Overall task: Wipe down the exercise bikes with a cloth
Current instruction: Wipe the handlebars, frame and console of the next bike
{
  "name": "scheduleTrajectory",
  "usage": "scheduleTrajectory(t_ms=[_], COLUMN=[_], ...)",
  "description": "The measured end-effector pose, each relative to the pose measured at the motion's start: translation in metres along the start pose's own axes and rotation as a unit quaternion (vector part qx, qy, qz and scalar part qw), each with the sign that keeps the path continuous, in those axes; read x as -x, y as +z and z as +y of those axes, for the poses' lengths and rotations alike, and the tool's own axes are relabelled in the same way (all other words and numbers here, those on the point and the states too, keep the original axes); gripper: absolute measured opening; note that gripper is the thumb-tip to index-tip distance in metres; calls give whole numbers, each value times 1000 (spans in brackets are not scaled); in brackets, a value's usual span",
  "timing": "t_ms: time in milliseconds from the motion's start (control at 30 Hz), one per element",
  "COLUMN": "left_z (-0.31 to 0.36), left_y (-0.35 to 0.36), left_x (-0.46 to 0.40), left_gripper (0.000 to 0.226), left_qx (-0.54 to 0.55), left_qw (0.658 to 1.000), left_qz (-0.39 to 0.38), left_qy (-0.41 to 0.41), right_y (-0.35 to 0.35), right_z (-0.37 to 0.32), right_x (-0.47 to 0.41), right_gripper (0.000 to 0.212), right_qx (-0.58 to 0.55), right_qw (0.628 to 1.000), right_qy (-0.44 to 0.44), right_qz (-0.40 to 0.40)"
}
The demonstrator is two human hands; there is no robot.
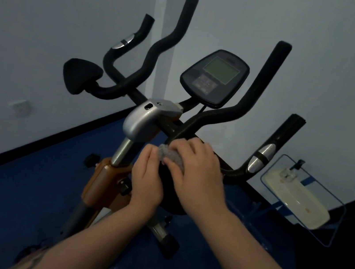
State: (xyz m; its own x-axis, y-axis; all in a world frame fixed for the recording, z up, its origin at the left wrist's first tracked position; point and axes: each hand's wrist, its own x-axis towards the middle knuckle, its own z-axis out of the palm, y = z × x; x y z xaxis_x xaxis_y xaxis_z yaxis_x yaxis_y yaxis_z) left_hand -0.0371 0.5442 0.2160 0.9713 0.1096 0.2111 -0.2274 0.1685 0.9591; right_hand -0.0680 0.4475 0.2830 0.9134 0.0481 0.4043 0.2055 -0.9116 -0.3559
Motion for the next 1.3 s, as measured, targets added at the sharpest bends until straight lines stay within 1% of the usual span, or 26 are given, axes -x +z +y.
scheduleTrajectory(t_ms=[67,167,200,300,333,367,433,467,500,533,567,600,633,667,700,733,767,800,933,1000,1067,1133,1200,1233,1267,1300], left_z=[2,8,10,18,19,20,20,19,19,20,21,24,26,28,30,30,29,27,22,21,20,20,19,19,19,18], left_y=[-5,-13,-15,-17,-18,-18,-20,-20,-19,-17,-12,-6,2,9,15,19,20,19,18,19,19,20,20,20,20,20], left_x=[2,5,5,3,2,2,5,6,6,5,3,-1,-5,-8,-10,-10,-10,-9,-7,-8,-7,-5,-5,-4,-5,-5], left_gripper=[30,32,33,33,34,34,34,32,29,24,18,14,12,10,9,8,9,10,20,21,21,22,22,21,20,19], left_qx=[29,28,21,-38,-54,-60,-60,-65,-81,-107,-138,-176,-220,-269,-319,-363,-389,-400,-418,-426,-430,-434,-433,-431,-432,-434], left_qw=[999,997,997,998,997,997,996,996,995,993,990,983,971,956,938,921,909,904,891,886,884,882,881,881,881,879], left_qz=[4,1,-3,-20,-20,-19,-21,-24,-27,-32,-36,-37,-39,-43,-43,-37,-28,-24,-30,-26,-15,-1,0,-2,-2,1], left_qy=[-39,-74,-74,-54,-47,-49,-65,-63,-49,-25,5,42,79,108,128,139,145,150,175,181,181,184,190,192,195,196], right_y=[3,-7,-10,-9,-8,-8,-15,-22,-29,-35,-42,-47,-51,-52,-48,-42,-35,-31,-28,-15,6,15,1,-7,-14,-19], right_z=[1,14,17,7,3,3,7,11,17,23,30,37,45,52,59,65,69,73,90,83,73,70,80,88,96,100], right_x=[15,36,30,4,5,12,35,44,46,41,33,22,11,2,-4,-6,-3,2,9,-5,-30,-52,-54,-47,-38,-30], right_gripper=[20,17,16,16,16,16,15,13,12,12,15,18,20,24,26,26,23,23,35,36,28,26,26,23,22,24], right_qx=[22,68,65,52,57,69,73,48,15,-25,-64,-91,-102,-100,-68,11,93,138,181,200,168,136,124,144,188,230], right_qw=[999,984,982,993,994,991,980,978,981,988,994,996,992,989,993,998,994,988,980,973,973,968,958,947,928,910], right_qy=[-24,-135,-141,-72,-69,-88,-137,-142,-126,-94,-49,-1,42,72,85,64,25,-3,-46,-41,-28,-31,-70,-115,-156,-175], right_qz=[-13,-95,-109,-73,-69,-78,-128,-147,-148,-124,-73,-5,55,80,56,-1,-48,-63,-69,-110,-158,-209,-250,-263,-283,-297])
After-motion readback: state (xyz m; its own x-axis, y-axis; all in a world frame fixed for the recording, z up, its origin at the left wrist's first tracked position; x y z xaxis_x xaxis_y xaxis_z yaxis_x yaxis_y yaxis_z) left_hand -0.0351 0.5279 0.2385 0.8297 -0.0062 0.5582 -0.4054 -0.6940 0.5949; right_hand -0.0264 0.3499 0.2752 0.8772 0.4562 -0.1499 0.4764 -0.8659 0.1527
